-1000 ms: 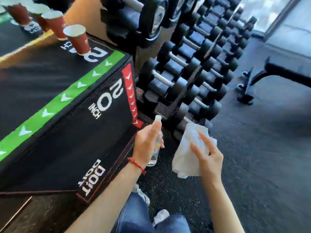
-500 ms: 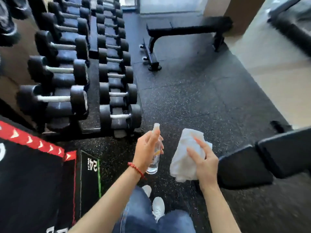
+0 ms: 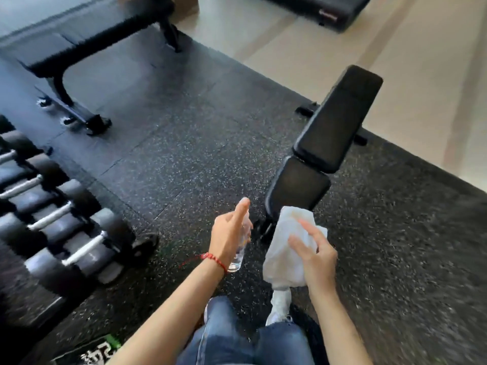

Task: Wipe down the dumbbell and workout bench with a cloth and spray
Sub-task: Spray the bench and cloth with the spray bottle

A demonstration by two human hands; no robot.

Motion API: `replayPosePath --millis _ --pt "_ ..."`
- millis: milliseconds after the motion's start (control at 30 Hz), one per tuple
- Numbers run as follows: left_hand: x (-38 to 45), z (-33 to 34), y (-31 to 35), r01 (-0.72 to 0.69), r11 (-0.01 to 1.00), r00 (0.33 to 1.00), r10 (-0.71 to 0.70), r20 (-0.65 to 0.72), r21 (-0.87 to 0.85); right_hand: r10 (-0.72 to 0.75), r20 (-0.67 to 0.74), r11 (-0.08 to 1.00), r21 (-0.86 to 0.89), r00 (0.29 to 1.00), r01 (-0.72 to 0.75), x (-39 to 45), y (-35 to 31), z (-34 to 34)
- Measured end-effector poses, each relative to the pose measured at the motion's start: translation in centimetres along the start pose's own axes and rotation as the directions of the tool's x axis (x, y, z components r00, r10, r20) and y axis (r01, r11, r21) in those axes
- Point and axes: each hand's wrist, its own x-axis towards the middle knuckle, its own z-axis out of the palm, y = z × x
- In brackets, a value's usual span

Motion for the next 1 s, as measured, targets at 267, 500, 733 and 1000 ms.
replayPosePath --millis 267,500,733,1000 --pt "1.6 9.7 -1.5 0.054 0.994 0.998 -0.057 0.028 0.099 0.003 -0.089 0.999 0.032 0.996 0.000 6.1 1.3 -8.1" --pt "4.4 19.8 -4.3 0.093 0.994 0.988 -0.085 -0.127 0.062 0.019 0.000 1.000 -0.013 1.000 -0.019 14.1 2.5 -16.4" --pt "6.5 25.5 -7.0 0.148 0.986 0.955 -0.124 -0.269 0.072 0.081 0.105 0.994 -0.085 0.991 -0.073 20.1 3.6 -20.5" --pt "10.8 26.7 -9.0 0.253 0.961 0.911 -0.197 -0.364 0.114 0.159 0.141 0.981 -0.130 0.977 -0.141 25.0 4.6 -19.9"
